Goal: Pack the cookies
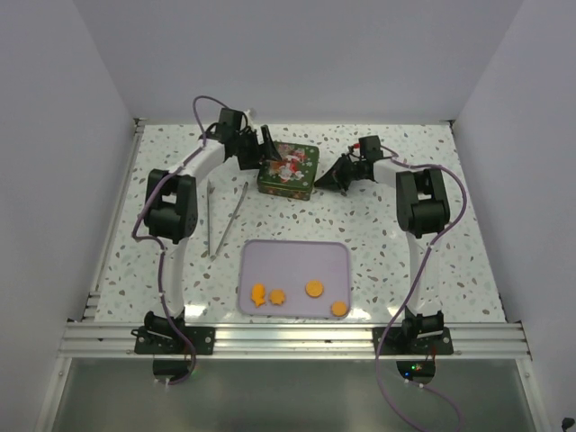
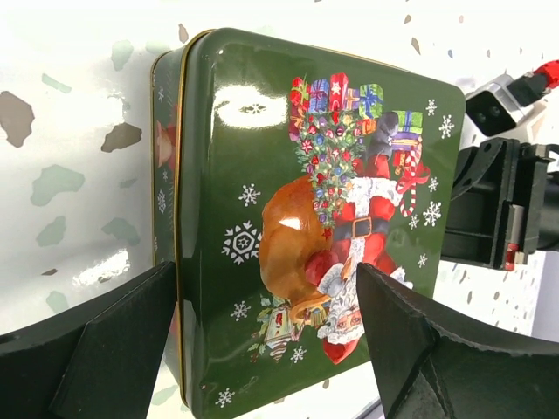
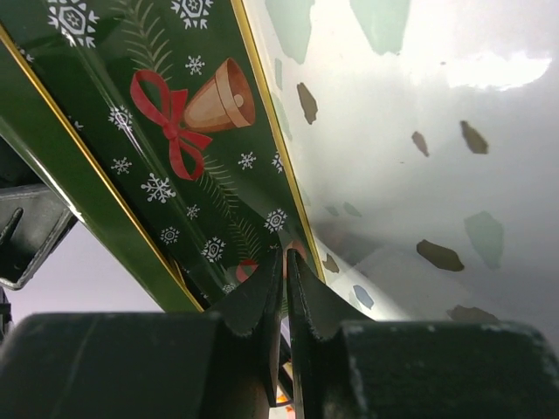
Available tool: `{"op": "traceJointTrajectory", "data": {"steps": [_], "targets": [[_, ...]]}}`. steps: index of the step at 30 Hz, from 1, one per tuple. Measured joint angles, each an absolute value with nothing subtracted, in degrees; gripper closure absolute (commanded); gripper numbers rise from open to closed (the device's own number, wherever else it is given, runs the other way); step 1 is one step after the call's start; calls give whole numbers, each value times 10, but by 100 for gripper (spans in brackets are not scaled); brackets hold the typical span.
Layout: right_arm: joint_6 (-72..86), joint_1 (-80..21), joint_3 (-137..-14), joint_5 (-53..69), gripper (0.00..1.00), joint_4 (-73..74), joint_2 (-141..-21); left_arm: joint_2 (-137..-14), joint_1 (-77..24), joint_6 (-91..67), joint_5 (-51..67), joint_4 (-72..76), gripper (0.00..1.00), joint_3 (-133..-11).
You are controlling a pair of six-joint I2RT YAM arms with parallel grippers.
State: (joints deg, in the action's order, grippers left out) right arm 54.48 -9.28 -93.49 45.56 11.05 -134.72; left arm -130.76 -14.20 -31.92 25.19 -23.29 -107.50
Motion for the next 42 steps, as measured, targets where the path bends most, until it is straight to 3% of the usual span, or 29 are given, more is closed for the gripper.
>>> {"op": "traceJointTrajectory", "data": {"steps": [12, 17, 28, 42], "targets": [[525, -99, -949, 452, 91, 135, -1347, -1308, -149, -303, 221, -269, 13, -1080], [473, -95, -977, 422, 97, 203, -1347, -1308, -150, -303, 219, -274, 13, -1080], [398, -67, -1005, 316, 99, 335, -1316, -1308, -154, -287, 206, -294, 13, -1094], [534, -99, -1005, 424, 100, 109, -1238, -1308, -163, -274, 188, -314, 13, -1096]]}}
